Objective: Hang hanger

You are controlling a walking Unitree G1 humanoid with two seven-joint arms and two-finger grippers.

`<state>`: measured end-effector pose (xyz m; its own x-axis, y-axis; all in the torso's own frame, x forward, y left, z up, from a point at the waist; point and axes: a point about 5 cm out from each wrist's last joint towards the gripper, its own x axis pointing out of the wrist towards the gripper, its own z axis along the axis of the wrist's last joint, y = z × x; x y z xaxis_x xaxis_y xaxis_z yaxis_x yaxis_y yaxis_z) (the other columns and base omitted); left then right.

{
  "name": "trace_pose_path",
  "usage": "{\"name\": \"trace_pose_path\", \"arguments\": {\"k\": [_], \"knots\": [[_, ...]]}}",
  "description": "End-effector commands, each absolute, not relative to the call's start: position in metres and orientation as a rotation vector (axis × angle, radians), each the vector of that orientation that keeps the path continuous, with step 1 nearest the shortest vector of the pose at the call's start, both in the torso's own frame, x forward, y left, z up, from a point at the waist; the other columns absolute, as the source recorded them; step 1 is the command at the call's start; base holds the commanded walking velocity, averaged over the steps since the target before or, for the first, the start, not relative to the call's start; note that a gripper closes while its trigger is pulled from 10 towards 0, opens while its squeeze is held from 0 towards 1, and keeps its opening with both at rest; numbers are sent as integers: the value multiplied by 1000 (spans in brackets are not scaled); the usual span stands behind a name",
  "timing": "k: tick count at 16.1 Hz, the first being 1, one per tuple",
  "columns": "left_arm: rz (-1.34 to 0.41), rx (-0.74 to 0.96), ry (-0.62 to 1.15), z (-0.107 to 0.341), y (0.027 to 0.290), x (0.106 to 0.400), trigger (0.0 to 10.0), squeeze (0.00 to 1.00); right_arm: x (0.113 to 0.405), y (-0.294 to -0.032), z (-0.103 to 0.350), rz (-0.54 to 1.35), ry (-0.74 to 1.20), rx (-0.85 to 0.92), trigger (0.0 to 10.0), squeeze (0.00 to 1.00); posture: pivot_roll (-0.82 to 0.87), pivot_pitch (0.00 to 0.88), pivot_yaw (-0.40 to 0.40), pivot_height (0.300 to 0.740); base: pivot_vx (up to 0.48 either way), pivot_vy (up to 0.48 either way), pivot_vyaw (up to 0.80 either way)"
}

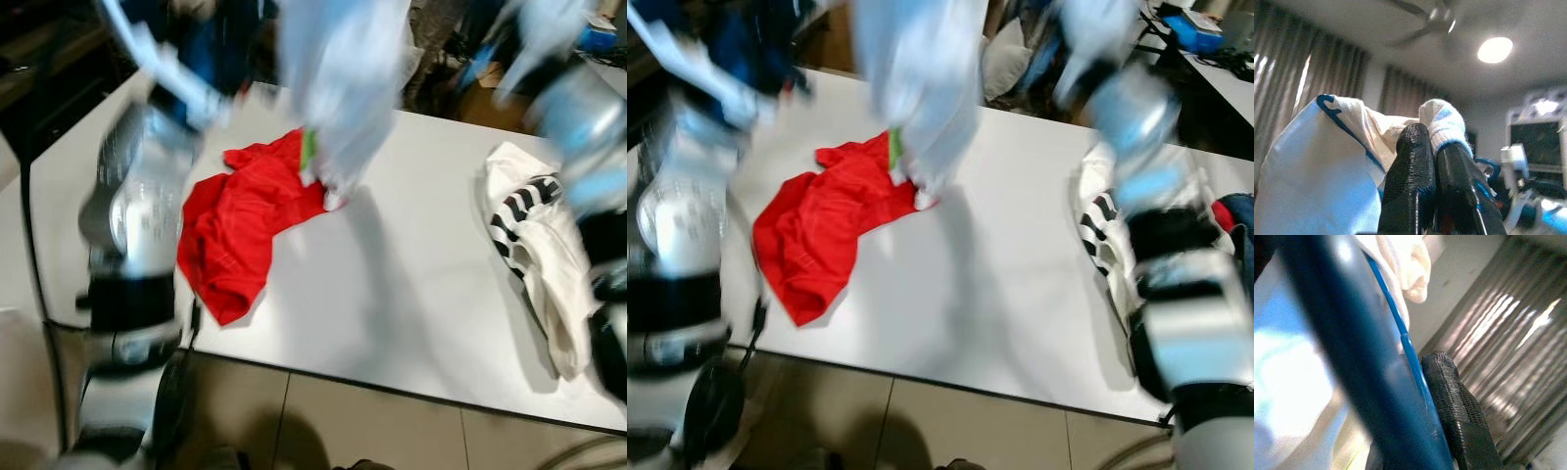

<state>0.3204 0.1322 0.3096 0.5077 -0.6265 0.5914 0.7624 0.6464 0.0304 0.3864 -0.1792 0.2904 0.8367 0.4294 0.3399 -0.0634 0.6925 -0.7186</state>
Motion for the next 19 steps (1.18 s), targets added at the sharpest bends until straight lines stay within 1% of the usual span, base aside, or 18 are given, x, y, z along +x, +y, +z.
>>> {"name": "trace_pose_path", "arguments": {"k": [1, 2, 4, 5, 7, 9, 11, 13, 14, 15, 17, 19], "knots": [[-860, -146, -516, 291, 122, 324, 10000, 0, 383, -176, 281, 317, -536, -781, 10000, 0, -38, 0, -110, 740, 0, 0, 0], [-804, 9, -277, 237, 123, 330, 10000, 0, 373, -164, 242, 465, -477, -779, 10000, 0, -40, 0, -104, 740, 0, 0, 0], [-756, 121, -101, 198, 129, 331, 10000, 0, 357, -157, 212, 639, -388, -754, 10000, 0, -44, 0, -95, 740, 0, 0, 0], [-700, 156, -29, 184, 135, 334, 10000, 0, 346, -157, 196, 737, -322, -742, 10000, 0, -46, 0, -91, 740, 0, 0, 0], [-582, 167, 23, 177, 146, 345, 10000, 0, 315, -166, 164, 968, -144, -747, 10000, 0, -49, 0, -82, 740, 0, 0, 0], [-527, 177, -3, 185, 149, 356, 10000, 0, 298, -177, 154, 1043, -41, -758, 10000, 0, -57, 0, -72, 740, 0, 0, 0], [-460, 158, -48, 197, 152, 368, 10000, 0, 282, -186, 153, 1135, 64, -751, 10000, 0, -63, 0, -61, 740, 0, 0, 0], [-390, 144, -83, 210, 159, 378, 10000, 0, 265, -200, 162, 1207, 172, -754, 10000, 0, -68, 0, -49, 740, 0, 0, 0], [-387, 151, -80, 210, 160, 379, 10000, 0, 263, -203, 164, 1213, 187, -756, 10000, 0, -68, 0, -49, 740, 0, 0, 0], [-367, 200, -54, 205, 166, 382, 10000, 0, 255, -215, 177, 1215, 226, -759, 10000, 0, -69, 0, -47, 740, 0, 0, 0], [-367, 215, -19, 196, 170, 383, 10000, 0, 251, -224, 194, 1193, 226, -731, 10000, 0, -68, 0, -47, 740, 0, 0, 0], [-410, 263, 68, 174, 176, 378, 10000, 0, 248, -232, 225, 1157, 160, -648, 10000, 0, -68, 0, -47, 740, 0, 0, 0]]}}
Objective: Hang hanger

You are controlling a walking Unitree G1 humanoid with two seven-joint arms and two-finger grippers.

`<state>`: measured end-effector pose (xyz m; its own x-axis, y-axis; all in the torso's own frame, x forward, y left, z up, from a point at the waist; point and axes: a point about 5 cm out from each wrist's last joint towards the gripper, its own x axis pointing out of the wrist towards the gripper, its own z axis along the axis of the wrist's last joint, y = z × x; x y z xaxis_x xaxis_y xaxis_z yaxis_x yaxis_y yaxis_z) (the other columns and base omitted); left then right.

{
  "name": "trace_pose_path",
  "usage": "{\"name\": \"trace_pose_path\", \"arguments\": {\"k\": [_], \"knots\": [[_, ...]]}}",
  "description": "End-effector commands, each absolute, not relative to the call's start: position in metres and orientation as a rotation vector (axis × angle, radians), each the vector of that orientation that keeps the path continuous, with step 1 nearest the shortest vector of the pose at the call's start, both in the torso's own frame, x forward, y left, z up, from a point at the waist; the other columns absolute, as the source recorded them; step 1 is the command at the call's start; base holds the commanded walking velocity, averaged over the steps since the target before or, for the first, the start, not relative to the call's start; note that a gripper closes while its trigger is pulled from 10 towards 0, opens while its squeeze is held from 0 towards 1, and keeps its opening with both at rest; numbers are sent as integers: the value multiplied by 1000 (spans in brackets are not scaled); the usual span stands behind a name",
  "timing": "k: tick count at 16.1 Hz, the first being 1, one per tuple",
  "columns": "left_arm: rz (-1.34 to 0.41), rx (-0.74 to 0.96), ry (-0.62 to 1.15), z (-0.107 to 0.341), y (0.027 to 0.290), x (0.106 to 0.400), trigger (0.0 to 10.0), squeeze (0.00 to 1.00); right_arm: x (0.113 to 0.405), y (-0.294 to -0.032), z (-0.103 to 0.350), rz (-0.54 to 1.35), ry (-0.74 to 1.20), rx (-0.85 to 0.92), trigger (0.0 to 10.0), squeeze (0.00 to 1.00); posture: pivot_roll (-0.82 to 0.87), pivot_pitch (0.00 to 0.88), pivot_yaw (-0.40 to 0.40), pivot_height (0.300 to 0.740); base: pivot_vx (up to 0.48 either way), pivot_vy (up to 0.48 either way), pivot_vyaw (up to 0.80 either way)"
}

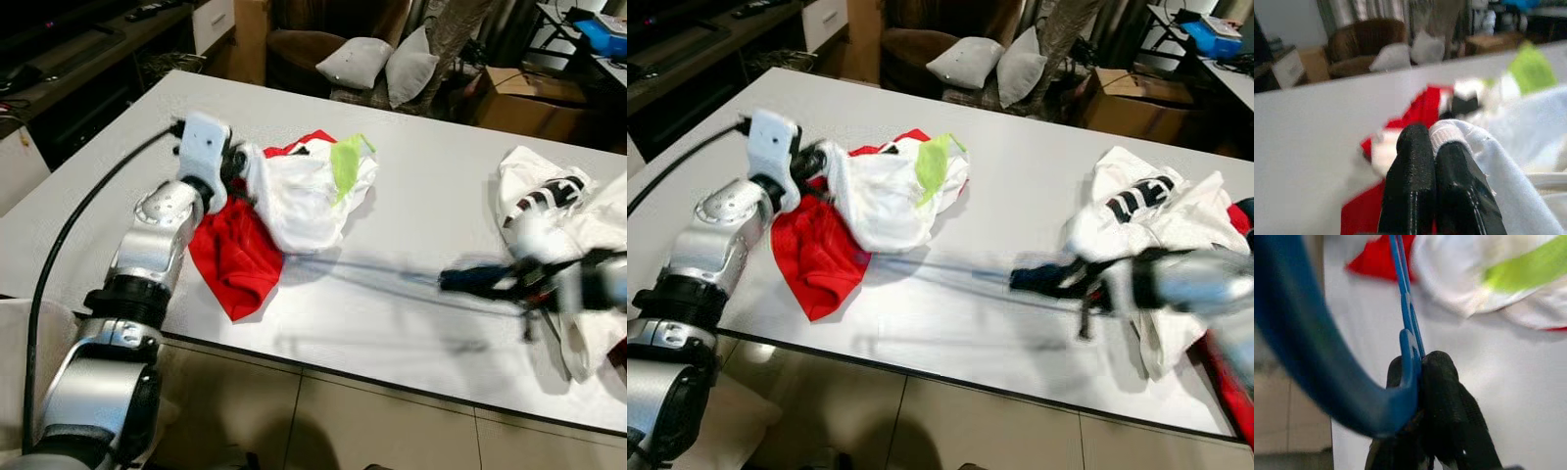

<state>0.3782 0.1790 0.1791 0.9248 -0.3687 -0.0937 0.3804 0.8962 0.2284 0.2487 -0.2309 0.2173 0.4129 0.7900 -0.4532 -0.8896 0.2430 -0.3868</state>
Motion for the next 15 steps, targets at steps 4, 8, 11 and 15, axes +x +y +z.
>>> {"name": "trace_pose_path", "arguments": {"k": [4, 8, 11, 15], "knots": [[-782, 316, 178, 145, 161, 340, 10000, 0, 249, -245, 258, 1033, 35, -545, 10000, 0, -69, 0, -46, 740, 0, 0, 0], [-1122, 188, 170, 153, 126, 299, 10000, 0, 272, -245, 240, 801, 81, -520, 10000, 0, -60, 0, -54, 740, 0, 0, 0], [-1179, 162, 133, 167, 118, 287, 10000, 1000, 287, -228, 212, 653, 143, -405, 10000, 0, -54, 0, -65, 740, 0, 0, 0], [-1224, 373, 257, 182, 148, 272, 10000, 1000, 300, -217, 200, 467, 136, -227, 10000, 0, -35, 0, -90, 740, 0, 0, 0]]}}
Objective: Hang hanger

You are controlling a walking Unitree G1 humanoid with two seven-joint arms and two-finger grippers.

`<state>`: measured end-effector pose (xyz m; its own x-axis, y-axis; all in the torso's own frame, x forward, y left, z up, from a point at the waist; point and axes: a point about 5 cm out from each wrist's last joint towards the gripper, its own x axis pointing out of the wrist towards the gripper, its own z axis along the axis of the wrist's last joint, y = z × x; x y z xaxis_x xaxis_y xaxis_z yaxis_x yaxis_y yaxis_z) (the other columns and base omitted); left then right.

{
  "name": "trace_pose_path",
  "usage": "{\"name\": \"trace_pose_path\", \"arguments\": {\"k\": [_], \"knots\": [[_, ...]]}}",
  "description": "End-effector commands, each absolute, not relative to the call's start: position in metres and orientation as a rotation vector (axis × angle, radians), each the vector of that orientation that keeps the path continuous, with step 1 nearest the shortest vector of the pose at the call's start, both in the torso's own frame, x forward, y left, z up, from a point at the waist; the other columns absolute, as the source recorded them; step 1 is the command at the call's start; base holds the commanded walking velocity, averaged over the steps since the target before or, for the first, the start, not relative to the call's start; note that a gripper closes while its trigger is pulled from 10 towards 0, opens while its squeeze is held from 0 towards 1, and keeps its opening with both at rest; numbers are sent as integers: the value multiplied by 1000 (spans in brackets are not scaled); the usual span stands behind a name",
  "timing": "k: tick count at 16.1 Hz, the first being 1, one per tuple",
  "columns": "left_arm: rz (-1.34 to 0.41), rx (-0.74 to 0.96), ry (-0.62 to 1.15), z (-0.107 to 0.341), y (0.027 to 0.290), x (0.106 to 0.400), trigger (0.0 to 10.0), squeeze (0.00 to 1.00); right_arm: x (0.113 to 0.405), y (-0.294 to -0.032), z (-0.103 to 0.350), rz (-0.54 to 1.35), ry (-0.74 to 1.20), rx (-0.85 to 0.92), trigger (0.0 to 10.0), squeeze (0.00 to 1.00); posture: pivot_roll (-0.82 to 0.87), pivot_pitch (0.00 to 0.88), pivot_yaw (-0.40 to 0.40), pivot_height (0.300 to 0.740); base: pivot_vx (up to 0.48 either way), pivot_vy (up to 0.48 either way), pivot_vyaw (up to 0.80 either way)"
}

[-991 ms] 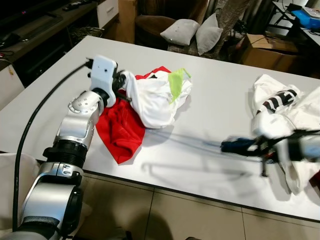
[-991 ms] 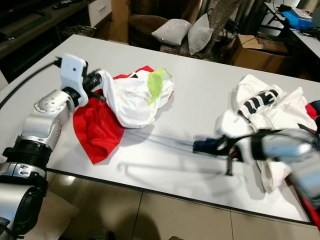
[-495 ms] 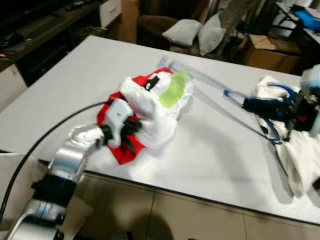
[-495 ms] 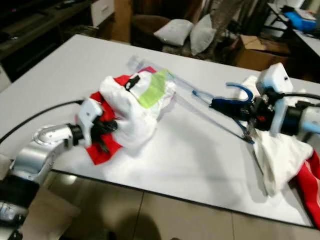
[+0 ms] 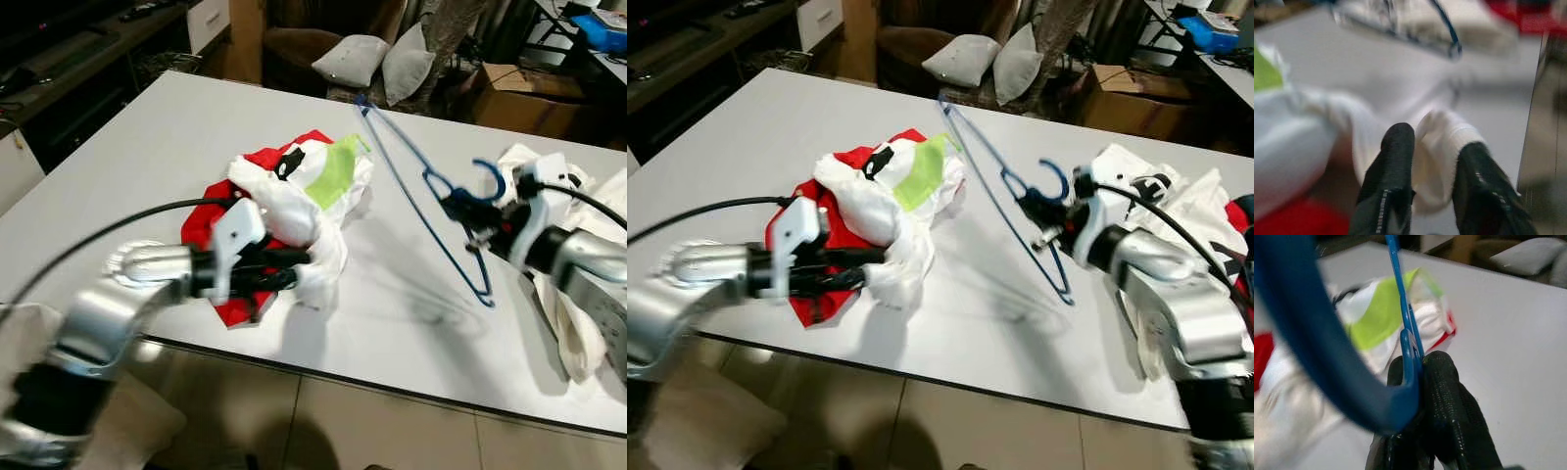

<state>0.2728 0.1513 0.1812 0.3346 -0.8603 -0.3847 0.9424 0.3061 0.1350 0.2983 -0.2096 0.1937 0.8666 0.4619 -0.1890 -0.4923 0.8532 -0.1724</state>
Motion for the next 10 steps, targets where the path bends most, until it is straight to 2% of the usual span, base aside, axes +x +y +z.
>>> {"name": "trace_pose_path", "arguments": {"k": [1, 3, 6, 8, 10], "knots": [[-1217, 470, 317, 184, 161, 269, 10000, 1000, 299, -212, 198, 440, 131, -190, 10000, 0, -33, 0, -100, 740, 0, 0, 0], [-1251, 520, 387, 183, 167, 261, 10000, 1000, 298, -208, 197, 428, 131, -169, 10000, 0, -33, 0, -104, 740, 0, 0, 0], [-1274, 482, 427, 184, 171, 255, 10000, 1000, 298, -206, 193, 389, 133, -152, 10000, 0, -41, 0, -86, 740, 0, 0, 0], [-1193, 312, 273, 207, 180, 260, 10000, 1000, 289, -193, 193, 379, 105, -18, 10000, 0, -51, 0, -93, 740, 0, 0, 0], [-1158, 235, 208, 218, 184, 261, 10000, 1000, 288, -190, 196, 329, 69, -20, 10000, 0, -54, 0, -101, 740, 0, 0, 0]]}}
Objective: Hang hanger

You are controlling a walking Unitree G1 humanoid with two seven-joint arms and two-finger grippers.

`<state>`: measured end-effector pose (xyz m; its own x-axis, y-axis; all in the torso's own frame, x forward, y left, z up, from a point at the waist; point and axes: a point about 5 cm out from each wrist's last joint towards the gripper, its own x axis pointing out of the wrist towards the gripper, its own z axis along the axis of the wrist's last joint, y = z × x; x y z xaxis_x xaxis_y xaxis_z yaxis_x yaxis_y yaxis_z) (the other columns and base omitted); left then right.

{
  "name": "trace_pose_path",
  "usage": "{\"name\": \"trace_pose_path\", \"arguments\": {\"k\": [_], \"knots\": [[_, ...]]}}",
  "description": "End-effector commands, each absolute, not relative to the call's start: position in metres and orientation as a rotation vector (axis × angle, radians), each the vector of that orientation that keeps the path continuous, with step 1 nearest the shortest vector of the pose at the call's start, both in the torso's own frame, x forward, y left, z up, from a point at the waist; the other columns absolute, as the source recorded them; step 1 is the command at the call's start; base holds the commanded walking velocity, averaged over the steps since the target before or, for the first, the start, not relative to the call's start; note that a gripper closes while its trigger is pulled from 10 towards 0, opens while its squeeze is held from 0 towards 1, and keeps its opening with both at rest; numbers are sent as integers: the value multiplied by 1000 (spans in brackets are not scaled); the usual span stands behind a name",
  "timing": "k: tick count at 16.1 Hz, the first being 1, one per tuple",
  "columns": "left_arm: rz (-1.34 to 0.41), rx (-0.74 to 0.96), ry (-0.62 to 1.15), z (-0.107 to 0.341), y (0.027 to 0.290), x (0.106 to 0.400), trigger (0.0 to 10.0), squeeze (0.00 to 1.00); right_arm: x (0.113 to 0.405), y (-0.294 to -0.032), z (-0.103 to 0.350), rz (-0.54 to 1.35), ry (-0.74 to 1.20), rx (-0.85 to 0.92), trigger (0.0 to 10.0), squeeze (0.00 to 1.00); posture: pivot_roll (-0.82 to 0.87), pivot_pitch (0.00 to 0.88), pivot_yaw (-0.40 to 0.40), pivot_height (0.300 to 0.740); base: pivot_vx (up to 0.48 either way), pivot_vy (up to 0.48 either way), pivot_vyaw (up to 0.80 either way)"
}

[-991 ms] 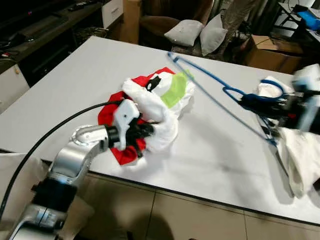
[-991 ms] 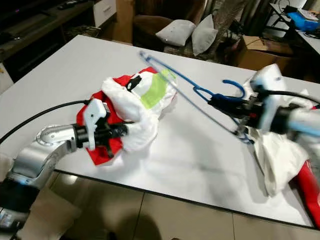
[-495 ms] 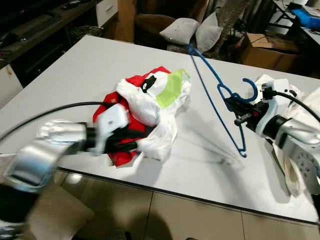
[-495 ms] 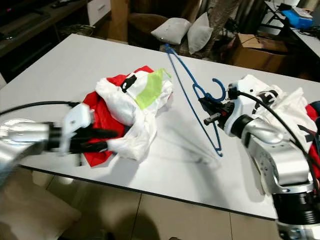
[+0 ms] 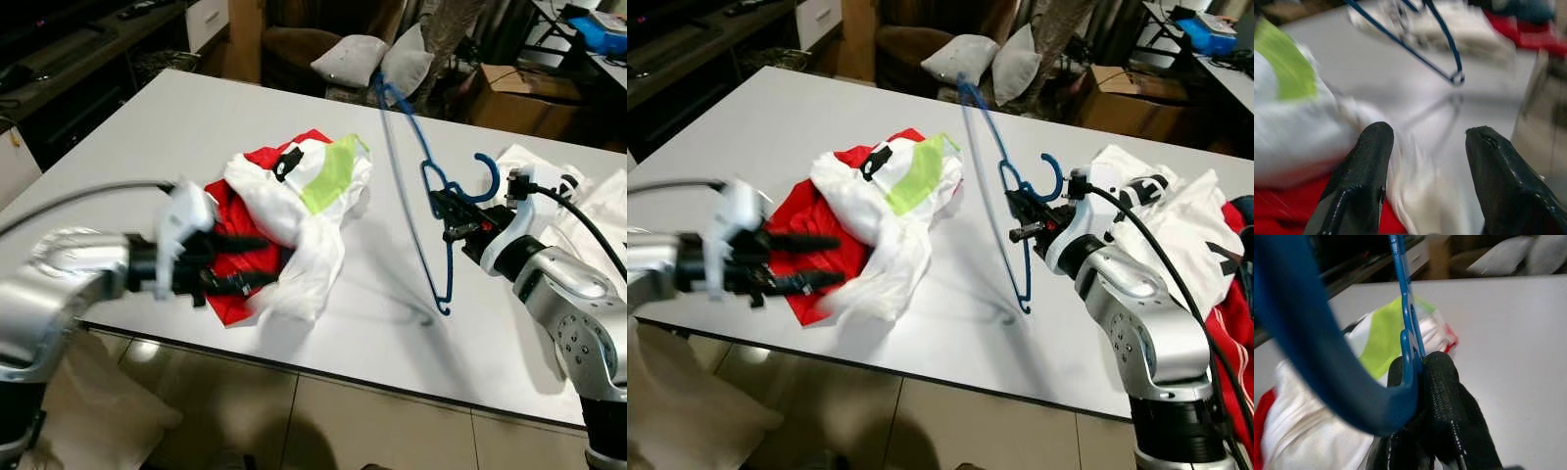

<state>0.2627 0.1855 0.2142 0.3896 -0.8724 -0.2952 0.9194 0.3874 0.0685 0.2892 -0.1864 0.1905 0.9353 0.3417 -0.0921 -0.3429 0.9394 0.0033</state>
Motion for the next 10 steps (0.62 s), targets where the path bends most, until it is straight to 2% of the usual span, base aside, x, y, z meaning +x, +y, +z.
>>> {"name": "trace_pose_path", "arguments": {"k": [1, 2, 3, 4, 5, 6, 7, 8, 9, 10], "knots": [[-1140, 210, 182, 222, 185, 262, 10000, 1000, 288, -189, 197, 305, 59, -18, 10000, 0, -54, 0, -101, 740, 0, 0, 0], [-1160, 175, 155, 229, 182, 261, 10000, 1000, 289, -185, 198, 291, 50, -25, 10000, 0, -51, 0, -100, 740, 0, 0, 0], [-1270, 257, 276, 219, 173, 250, 10000, 1000, 288, -183, 196, 301, 65, -41, 10000, 0, -37, 0, -113, 740, 0, 0, 0], [-1284, 451, 424, 199, 175, 245, 10000, 1000, 287, -183, 193, 309, 76, -54, 10000, 0, -37, 0, -113, 740, 0, 0, 0], [-1259, 491, 419, 195, 175, 247, 10000, 1000, 288, -183, 192, 309, 76, -55, 10000, 0, -37, 0, -116, 740, 0, 0, 0], [-1201, 448, 348, 196, 171, 255, 10000, 1000, 288, -183, 193, 306, 72, -52, 10000, 0, -38, 0, -117, 740, 0, 0, 0], [-1041, 236, 96, 218, 152, 278, 10000, 1000, 290, -185, 194, 265, 69, -48, 10000, 0, -36, 0, -112, 740, 0, 0, 0], [-919, 87, -38, 229, 141, 291, 10000, 1000, 290, -188, 192, 227, 77, -60, 10000, 0, -37, 0, -103, 740, 0, 0, 0], [-818, -26, -92, 231, 135, 298, 10000, 1000, 289, -190, 190, 198, 88, -56, 10000, 0, -39, 0, -100, 740, 0, 0, 0], [-782, -57, -104, 230, 133, 300, 10000, 1000, 288, -191, 189, 187, 92, -51, 10000, 0, -41, 0, -99, 740, 0, 0, 0]]}}
